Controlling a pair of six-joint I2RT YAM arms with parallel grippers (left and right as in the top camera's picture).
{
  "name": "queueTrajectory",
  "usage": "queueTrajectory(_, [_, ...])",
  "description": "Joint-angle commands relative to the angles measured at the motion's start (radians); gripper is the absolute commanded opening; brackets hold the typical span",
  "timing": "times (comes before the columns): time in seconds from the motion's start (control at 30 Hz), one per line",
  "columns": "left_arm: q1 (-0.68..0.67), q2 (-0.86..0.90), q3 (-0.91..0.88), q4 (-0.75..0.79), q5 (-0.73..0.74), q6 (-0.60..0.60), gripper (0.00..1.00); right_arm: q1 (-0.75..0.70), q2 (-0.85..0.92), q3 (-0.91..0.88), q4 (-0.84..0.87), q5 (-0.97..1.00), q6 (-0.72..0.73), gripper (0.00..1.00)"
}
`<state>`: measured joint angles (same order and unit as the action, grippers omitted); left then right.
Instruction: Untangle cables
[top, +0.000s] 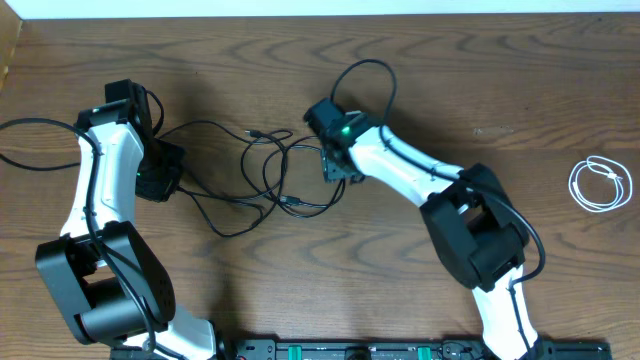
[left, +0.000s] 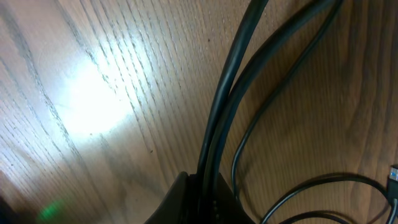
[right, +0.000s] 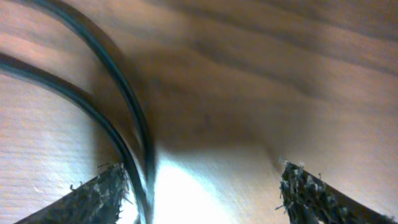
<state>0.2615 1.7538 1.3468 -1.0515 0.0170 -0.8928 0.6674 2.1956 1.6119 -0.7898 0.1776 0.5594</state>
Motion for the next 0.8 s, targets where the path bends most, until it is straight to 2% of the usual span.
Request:
queueTrajectory(0.0, [0.002,-0.008,-0.006,-0.003,-0.011,-0.002,0.07,-0.02,0.023,-0.01,0.016,-0.218,-0.037,0.75])
queueTrajectory(0.1, [0.002,-0.008,-0.006,-0.003,-0.011,-0.002,0.08,-0.024,0.023,-0.024,0.015,-0.216,-0.034,0.68])
queueTrajectory(0.23, [0.002,-0.008,-0.006,-0.003,-0.01,-0.002,0.07,-0.016,0.026,-0.064,0.016,-0.201,0.043,0.49])
queueTrajectory(0.3, [0.002,-0.008,-0.006,-0.003,-0.011,-0.002,0.07,-0.013,0.028,-0.086,0.011,-0.132,0.05,0.4])
queueTrajectory(0.33, [0.002,-0.008,-0.006,-0.003,-0.011,-0.002,0.07,-0.013,0.028,-0.097,-0.002,-0.072,0.049,0.34])
queueTrajectory(0.37, [0.002,-0.008,-0.006,-0.003,-0.011,-0.002,0.08,-0.016,0.028,-0.1,-0.023,-0.026,0.05,0.24])
queueTrajectory(0.4, [0.002,-0.008,-0.006,-0.001,-0.011,-0.002,0.08,-0.022,0.028,-0.1,-0.056,0.025,0.05,0.09])
queueTrajectory(0.43, [0.002,-0.008,-0.006,-0.001,-0.011,-0.002,0.07,-0.035,0.028,-0.099,-0.096,0.073,0.049,0.01])
queueTrajectory(0.6, [0.002,-0.008,-0.006,0.003,-0.029,-0.002,0.08,-0.132,0.028,-0.086,-0.207,0.192,-0.037,0.01])
queueTrajectory(0.77, [0.002,-0.008,-0.006,0.003,-0.034,-0.002,0.07,-0.278,0.028,-0.077,-0.17,0.213,-0.139,0.01])
